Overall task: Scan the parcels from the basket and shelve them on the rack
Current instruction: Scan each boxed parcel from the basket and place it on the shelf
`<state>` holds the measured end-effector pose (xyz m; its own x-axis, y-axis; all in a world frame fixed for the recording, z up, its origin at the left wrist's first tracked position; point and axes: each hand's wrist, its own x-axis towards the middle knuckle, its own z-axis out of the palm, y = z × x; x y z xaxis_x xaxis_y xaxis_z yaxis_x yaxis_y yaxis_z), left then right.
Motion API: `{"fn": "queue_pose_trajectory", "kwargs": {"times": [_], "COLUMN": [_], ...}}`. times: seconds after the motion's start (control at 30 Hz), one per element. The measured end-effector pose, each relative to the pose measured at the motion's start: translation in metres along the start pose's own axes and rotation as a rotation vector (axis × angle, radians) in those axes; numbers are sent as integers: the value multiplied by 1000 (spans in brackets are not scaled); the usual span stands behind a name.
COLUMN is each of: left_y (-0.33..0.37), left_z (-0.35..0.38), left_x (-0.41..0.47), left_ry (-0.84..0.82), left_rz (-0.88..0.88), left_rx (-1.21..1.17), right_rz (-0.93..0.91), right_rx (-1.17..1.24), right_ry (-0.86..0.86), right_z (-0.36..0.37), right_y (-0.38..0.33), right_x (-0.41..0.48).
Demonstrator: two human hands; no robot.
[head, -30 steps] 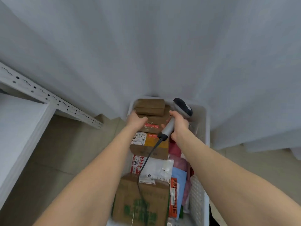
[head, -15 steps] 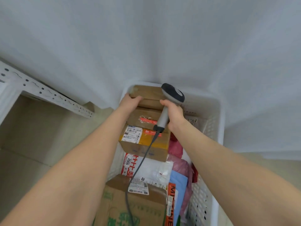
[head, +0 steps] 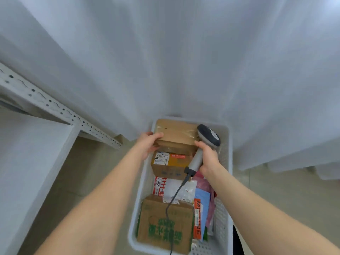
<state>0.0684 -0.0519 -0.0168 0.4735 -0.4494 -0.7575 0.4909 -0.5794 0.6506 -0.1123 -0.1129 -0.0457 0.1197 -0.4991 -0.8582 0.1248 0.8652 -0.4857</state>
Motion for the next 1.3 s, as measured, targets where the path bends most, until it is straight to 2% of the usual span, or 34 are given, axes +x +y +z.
{"fn": "queue_pose_trajectory", "kwargs": {"times": [0.13,0.4,0.53,0.63,0.77,0.93,1.0,1.1,1.2,1.3], "left_y": [37,82,93,99,102,100,98,95,90,89], "left_z": [-13,-11,-9,-12,-14,-16,-20,-21,-21,-22], "left_x": [-76,-206,-256,-288,-333,-382,-395,-412,-426,-436], "left_ry": [-82,-98,-104,-112,-138,-116,-134,-175,-142,-128], "left_rz": [133,618,747,798,782,496,362,248,256,326], "left_rx": [188,669,725,729,617,106,115,274,294,214], "right_rz": [-2,-14,-39,-40,-60,-102,-153,-215,-271,-364], "right_rx": [51,169,103,90,61,116,108,58,18,-87], "right_ry": [21,-58,-16,-66,-120,-216,-258,-323,-344,-317], "right_z": [2,21,24,19,7,-17,-26,-39,-51,-64], "right_y": [-15,-53,-68,-75,-78,-73,-71,-70,-73,-80], "right_x": [-82,-218,-268,-298,-331,-370,-384,-403,-419,-434]}}
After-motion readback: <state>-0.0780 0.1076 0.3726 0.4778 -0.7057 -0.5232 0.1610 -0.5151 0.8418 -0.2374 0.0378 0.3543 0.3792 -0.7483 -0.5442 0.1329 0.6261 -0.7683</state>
